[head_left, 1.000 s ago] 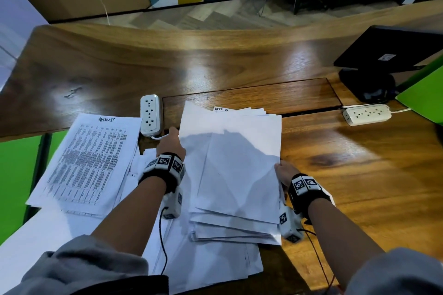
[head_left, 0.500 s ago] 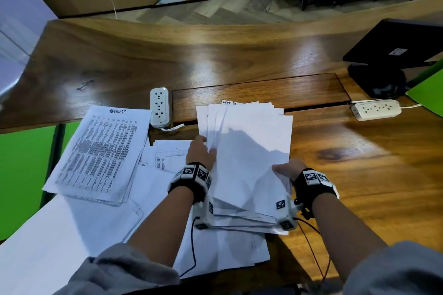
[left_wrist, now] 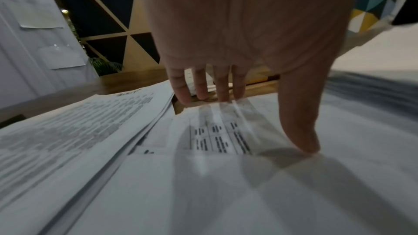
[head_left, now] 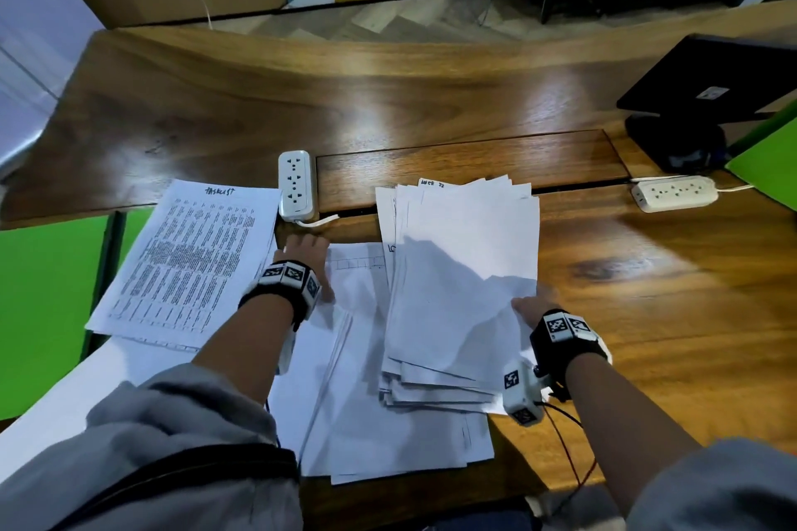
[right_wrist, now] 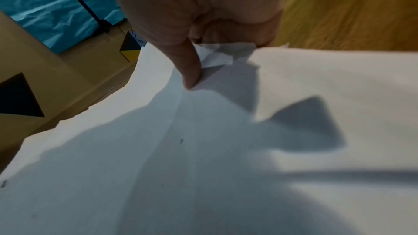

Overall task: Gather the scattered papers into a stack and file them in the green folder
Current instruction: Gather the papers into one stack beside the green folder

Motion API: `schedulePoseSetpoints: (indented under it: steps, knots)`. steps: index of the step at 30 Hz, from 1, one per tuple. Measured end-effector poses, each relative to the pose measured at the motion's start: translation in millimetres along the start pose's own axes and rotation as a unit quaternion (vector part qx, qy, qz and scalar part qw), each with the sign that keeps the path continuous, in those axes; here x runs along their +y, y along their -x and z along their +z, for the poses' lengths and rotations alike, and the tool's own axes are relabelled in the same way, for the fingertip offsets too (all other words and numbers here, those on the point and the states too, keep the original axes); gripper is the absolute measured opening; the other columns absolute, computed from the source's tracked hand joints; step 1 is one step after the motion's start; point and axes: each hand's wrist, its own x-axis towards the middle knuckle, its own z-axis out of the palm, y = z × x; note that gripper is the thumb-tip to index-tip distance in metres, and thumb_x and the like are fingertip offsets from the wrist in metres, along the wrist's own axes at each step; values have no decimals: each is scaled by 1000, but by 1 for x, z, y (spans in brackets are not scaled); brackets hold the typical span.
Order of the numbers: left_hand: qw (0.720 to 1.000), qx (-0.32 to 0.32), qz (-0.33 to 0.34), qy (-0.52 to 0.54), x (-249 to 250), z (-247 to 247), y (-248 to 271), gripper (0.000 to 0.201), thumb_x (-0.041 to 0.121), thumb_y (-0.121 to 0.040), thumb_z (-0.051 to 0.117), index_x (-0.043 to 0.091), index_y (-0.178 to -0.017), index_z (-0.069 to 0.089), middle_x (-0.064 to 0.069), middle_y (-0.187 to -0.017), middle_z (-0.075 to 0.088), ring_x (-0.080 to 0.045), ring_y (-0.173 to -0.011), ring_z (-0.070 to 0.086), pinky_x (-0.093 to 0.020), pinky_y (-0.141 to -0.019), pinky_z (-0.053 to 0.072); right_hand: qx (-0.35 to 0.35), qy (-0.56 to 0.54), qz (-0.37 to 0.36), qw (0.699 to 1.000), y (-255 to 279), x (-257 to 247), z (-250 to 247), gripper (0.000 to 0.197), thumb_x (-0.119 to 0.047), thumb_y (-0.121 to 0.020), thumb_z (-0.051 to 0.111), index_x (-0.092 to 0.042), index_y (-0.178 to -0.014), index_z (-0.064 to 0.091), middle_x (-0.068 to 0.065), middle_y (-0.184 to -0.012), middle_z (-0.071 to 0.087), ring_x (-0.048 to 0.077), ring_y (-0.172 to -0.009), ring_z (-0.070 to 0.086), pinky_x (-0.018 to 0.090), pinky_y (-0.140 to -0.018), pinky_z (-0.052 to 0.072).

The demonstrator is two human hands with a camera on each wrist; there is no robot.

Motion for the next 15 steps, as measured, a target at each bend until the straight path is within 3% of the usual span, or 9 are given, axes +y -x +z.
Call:
schedulePoseSetpoints:
  steps: [3,5,8,10,13,15]
  knots:
    - [999,19,-6,-30,7,5,0,95,48,-50,84,20,-128,37,-3,-133,37,-28,-130,32,-45,-101,39,-1,2,18,1000,6,12,-5,35,-15,-93,51,-4,-125,53,19,-124,58,27,-98,54,28,-77,39]
    - [998,28,-5,-49,10,4,-3,101,49,-45,85,19,-128,36,-4,-132,38,-29,-128,34,-45,-100,41,8,0,23,1000,8,20,-7,39,-13,-90,52,-3,-128,52,20,-122,59,32,-107,58,31,-81,45]
    - [997,24,-6,-67,11,2,-4,100,50,-44,85,17,-126,38,-7,-133,38,-30,-126,35,-44,-99,43,35,-29,16,999,11,29,-8,31,-5,-83,55,-5,-114,59,16,-100,63,34,-96,63,39,-83,53]
    - [997,17,0,-77,11,1,-6,93,50,-46,84,18,-123,43,-8,-133,37,-30,-126,33,-43,-99,41,37,-29,16,999,15,30,-9,22,-6,-82,55,-12,-104,56,14,-98,63,34,-97,63,40,-85,54]
    - [998,17,19,-53,9,-5,-9,52,37,-63,77,24,-110,57,-4,-129,44,-27,-124,38,-41,-97,39,36,-28,8,999,15,29,-9,28,-7,-82,56,-7,-110,59,15,-106,66,35,-102,63,42,-90,53]
    - [999,0,31,-17,7,-15,-9,16,22,-74,65,26,-88,56,-3,-117,59,-25,-109,53,-34,-86,44,37,-23,1,999,15,27,-8,36,-6,-83,57,-6,-119,61,18,-113,66,35,-106,62,43,-93,52]
